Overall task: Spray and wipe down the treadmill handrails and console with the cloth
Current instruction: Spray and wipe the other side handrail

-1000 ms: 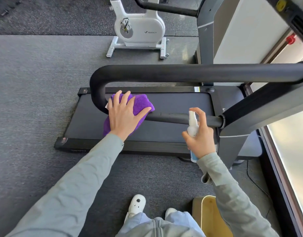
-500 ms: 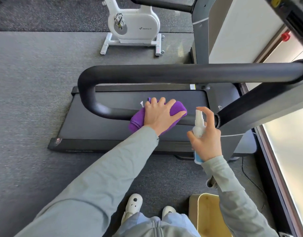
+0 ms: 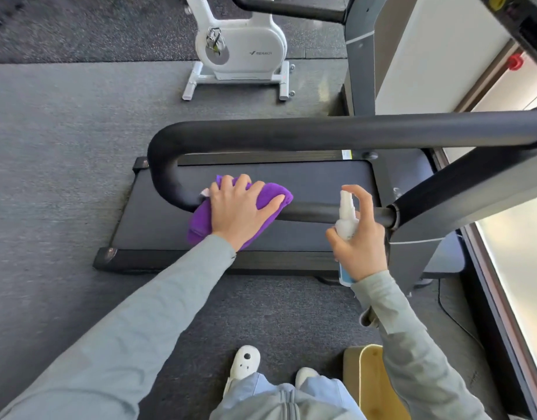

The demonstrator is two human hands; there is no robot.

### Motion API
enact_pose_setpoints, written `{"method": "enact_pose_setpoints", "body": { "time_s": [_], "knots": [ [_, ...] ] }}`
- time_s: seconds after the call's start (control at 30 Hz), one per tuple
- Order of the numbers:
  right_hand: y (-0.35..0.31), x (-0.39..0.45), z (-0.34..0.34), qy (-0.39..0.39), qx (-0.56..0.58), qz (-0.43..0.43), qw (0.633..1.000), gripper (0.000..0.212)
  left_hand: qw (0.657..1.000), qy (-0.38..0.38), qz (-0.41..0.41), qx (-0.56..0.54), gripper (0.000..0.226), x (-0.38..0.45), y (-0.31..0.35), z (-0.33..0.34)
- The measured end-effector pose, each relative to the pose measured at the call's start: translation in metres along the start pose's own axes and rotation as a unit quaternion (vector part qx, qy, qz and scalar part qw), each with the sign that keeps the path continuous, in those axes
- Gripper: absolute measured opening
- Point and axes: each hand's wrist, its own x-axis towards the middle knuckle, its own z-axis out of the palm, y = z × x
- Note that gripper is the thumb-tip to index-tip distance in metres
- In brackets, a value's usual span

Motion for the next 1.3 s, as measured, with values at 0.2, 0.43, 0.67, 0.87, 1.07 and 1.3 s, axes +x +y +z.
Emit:
{"method": "enact_pose_setpoints", "body": {
  "time_s": [0.2,0.43,0.67,0.87,1.07,1.3],
  "knots": [
    [0.019,-0.021,-0.041,0.056,-0.008,0.032,0.998,0.068,0.995,-0.048,0.074,-0.049,0.063,0.016,0.108,0.005],
    [0.035,-0.031,-0.064,0.079,-0.028,0.053,0.995,0.067,0.985,-0.077,0.136,-0.074,0.071,0.024,0.115,0.009],
    [0.028,-0.014,-0.050,0.056,-0.002,0.052,0.997,0.066,0.997,-0.033,0.059,-0.042,0.074,0.009,0.019,-0.001],
    [0.042,-0.019,-0.060,0.083,0.010,0.073,0.994,0.069,0.993,-0.022,0.108,-0.035,0.072,0.009,0.075,0.007],
    [0.050,-0.028,-0.078,0.100,-0.017,0.076,0.992,0.069,0.976,-0.082,0.197,-0.047,0.073,0.033,0.188,0.016],
    [0.040,-0.025,-0.082,0.093,-0.021,0.077,0.992,0.068,0.972,-0.084,0.199,-0.089,0.073,0.032,0.137,0.012]
  ]
}}
